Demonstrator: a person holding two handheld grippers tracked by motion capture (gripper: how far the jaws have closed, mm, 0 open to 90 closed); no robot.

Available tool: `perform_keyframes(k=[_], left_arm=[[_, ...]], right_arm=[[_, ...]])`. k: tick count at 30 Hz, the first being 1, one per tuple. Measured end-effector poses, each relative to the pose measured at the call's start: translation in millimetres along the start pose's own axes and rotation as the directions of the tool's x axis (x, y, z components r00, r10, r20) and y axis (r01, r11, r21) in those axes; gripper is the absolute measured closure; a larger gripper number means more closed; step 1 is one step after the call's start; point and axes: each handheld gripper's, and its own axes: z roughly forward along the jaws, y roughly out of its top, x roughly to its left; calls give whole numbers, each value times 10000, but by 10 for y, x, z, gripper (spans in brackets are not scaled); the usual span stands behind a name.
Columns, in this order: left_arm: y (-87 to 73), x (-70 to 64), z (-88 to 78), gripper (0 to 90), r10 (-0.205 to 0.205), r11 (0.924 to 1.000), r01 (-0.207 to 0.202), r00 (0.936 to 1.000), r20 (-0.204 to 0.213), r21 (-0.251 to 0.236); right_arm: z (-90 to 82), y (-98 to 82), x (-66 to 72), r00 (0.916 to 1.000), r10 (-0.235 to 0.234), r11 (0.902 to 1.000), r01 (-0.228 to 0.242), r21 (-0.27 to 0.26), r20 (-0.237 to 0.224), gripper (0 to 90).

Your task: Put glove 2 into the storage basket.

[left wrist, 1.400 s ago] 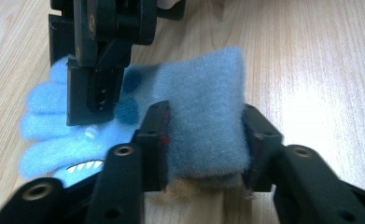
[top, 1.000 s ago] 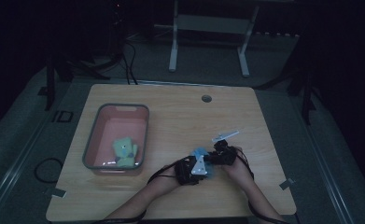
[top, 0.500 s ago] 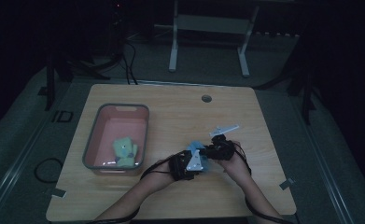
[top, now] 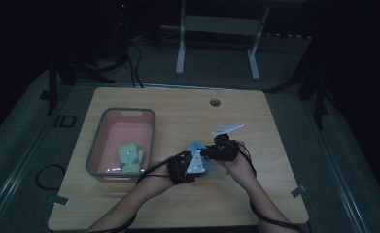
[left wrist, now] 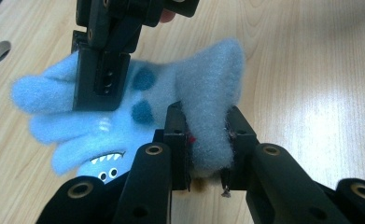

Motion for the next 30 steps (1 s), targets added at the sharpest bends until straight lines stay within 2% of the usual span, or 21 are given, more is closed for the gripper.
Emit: perform_keyframes(k=[5, 6, 7, 16, 23, 29, 30], left_arm=[[-10, 25, -67, 762, -67, 10000, 67, 9999, -110, 4], [-19, 35, -131, 762, -66, 9999, 68, 9997, -236, 90], [-25, 39, -156, 762, -72, 9999, 75, 9997, -253, 114], [-117, 131, -404, 762, -143, 9988, 166, 9986, -509, 457], [-193, 223, -586, 762, -374, 9980, 408, 9970, -675, 490], [-251, 292, -747, 762, -284, 9970, 355, 9944, -1018, 685], [-264, 307, -777, 762, -314, 9970, 389, 9935, -1092, 676]], right_arm=[[19, 107, 59, 9999, -152, 9999, 152, 11, -2, 791], [19, 107, 59, 9999, -152, 9999, 152, 11, -2, 791], [33, 178, 103, 9996, -288, 9996, 288, -14, -45, 791], [145, 411, 275, 9976, -655, 9978, 654, -54, -217, 791], [225, 620, 392, 9952, -922, 9956, 916, -194, -329, 791], [284, 745, 466, 9936, -1057, 9941, 1046, -282, -408, 791], [317, 812, 496, 9929, -1086, 9938, 1072, -305, -482, 791]])
